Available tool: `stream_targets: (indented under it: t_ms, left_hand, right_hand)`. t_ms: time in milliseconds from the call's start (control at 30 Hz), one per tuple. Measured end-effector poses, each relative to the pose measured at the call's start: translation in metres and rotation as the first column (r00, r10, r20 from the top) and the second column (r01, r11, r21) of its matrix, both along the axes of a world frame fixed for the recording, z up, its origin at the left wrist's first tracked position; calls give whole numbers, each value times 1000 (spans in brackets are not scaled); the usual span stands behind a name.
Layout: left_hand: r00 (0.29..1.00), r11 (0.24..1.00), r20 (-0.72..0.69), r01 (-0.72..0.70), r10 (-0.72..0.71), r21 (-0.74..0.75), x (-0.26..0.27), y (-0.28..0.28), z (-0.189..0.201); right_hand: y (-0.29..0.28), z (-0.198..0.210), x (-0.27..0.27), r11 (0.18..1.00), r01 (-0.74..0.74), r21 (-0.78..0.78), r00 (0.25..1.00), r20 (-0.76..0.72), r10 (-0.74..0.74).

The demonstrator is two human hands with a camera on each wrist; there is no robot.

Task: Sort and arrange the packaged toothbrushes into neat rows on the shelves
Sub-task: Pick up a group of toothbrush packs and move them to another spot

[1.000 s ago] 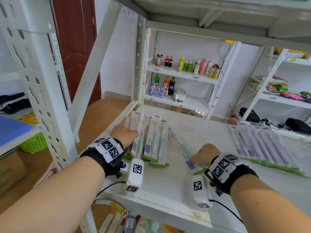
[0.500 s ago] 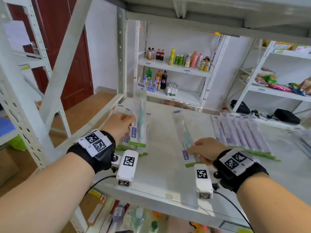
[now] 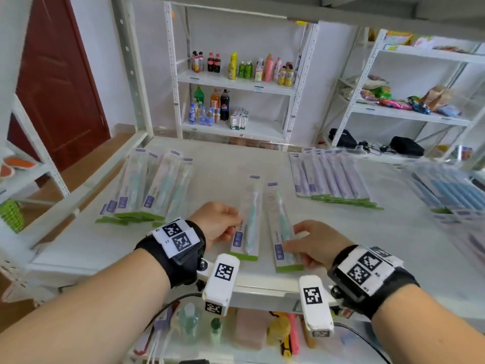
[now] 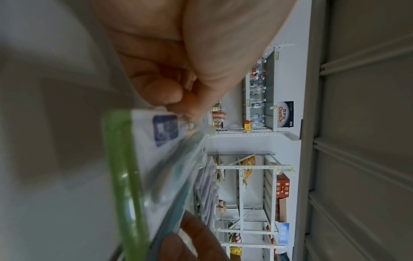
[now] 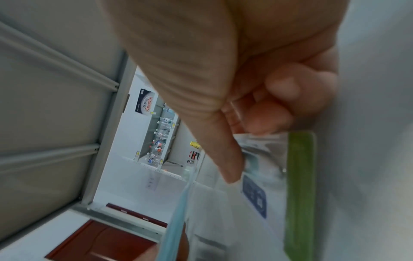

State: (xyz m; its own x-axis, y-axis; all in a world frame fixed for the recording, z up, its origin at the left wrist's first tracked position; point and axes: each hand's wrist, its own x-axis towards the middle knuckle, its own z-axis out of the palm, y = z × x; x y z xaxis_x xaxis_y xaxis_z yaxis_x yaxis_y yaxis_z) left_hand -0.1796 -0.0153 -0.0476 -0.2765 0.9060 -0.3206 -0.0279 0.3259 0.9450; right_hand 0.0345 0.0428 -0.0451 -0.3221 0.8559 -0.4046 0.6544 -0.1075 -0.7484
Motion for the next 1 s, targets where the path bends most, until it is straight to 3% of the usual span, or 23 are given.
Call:
stream_targets:
  t_ms: [267,1000]
  left_hand:
    - [998,998,-17,61,-62,-30,11,-1,-14]
    - [975,995,-197,93,-100,-49,21,2,-20]
  right_hand:
    - [-12,-1,3,985,-142,94,990,29,140]
    - [-10,-9,2,965,-241,103,970,44,237]
